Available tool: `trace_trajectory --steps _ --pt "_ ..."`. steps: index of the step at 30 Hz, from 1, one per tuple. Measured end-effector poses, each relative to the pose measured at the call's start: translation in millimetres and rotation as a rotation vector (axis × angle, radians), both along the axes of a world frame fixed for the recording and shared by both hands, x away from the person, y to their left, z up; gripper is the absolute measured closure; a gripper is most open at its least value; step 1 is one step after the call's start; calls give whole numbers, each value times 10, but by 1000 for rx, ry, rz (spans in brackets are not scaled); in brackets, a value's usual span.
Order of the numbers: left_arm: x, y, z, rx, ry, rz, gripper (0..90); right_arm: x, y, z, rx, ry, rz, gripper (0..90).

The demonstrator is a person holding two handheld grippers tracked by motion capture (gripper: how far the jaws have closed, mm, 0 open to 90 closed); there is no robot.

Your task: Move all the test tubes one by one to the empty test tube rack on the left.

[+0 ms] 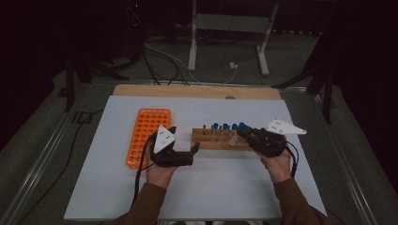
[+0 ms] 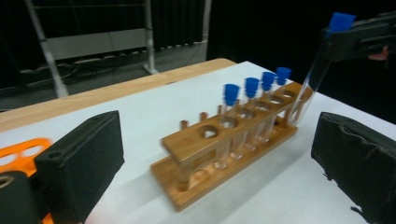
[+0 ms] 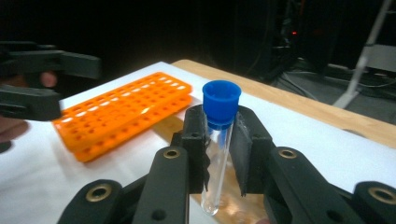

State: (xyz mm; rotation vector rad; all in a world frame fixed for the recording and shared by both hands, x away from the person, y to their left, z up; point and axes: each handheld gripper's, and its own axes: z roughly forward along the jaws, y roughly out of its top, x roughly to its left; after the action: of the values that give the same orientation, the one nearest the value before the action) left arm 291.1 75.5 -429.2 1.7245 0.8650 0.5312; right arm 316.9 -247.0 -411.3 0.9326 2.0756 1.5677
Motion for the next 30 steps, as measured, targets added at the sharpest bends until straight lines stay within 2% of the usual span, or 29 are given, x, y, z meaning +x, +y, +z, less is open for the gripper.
trace_trajectory --steps 3,4,7,9,11,15,21,30 --pt "13 -79 -2 3 6 -20 50 -36 62 -19 8 12 21 765" --pt "22 -158 -8 8 13 -44 56 -47 80 -22 9 17 28 765" --pt "25 -289 -28 24 11 -67 82 -69 134 -30 2 24 42 764" --pt "26 -329 -35 25 9 -77 138 -76 167 -36 2 31 50 765" --pt "31 -449 -55 43 3 -111 200 -80 204 -41 0 36 59 765" --pt "49 -576 -70 68 -2 -161 386 -91 286 -38 -2 39 79 765" --pt "91 -634 -92 71 15 -205 606 -94 380 -37 -9 53 95 765" --pt "97 -651 -113 72 24 -241 741 -98 437 -51 -4 61 113 765"
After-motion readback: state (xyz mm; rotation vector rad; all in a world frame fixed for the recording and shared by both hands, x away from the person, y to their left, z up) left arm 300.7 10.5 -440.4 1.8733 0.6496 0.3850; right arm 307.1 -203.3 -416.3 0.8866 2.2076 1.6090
